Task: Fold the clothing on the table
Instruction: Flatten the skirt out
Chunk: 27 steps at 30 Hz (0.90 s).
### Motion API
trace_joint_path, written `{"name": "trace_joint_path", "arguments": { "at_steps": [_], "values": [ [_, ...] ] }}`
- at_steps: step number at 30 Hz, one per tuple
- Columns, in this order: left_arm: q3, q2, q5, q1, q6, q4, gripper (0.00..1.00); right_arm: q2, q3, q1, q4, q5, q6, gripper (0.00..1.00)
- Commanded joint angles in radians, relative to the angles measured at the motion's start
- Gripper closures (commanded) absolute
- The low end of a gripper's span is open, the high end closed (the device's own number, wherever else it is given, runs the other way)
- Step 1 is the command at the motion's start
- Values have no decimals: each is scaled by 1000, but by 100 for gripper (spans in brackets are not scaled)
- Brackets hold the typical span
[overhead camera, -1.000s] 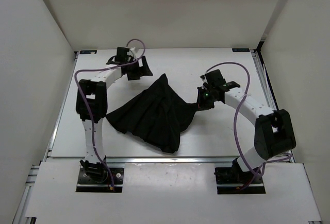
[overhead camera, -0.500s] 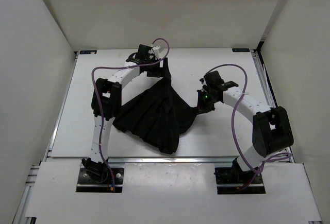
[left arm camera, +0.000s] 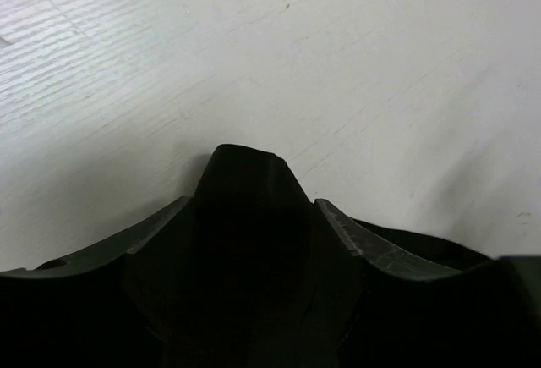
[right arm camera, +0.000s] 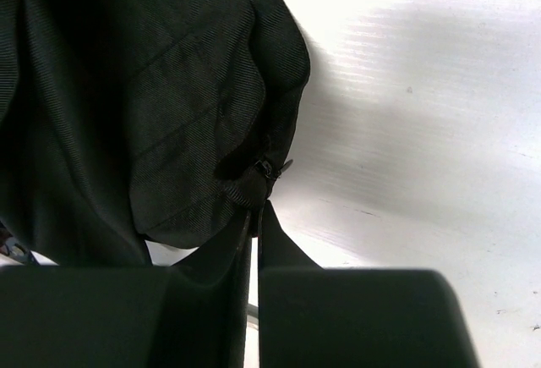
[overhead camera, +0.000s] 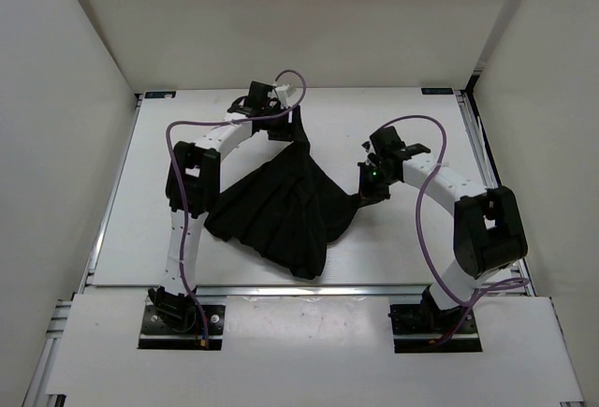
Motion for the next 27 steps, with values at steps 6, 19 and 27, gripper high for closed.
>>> {"name": "trace_joint_path", "arguments": {
  "at_steps": [6, 19, 27],
  "values": [
    [23, 42, -29, -48, 39, -23, 100, 12, 53, -15, -15, -20, -13, 100],
    [-35, -334, 111, 179, -125, 41, 100, -31, 355, -308, -43, 3, -56, 100],
    [-192, -494, 314, 386, -378, 293, 100, -80, 564, -385, 35, -23, -79, 100]
  ]
}}
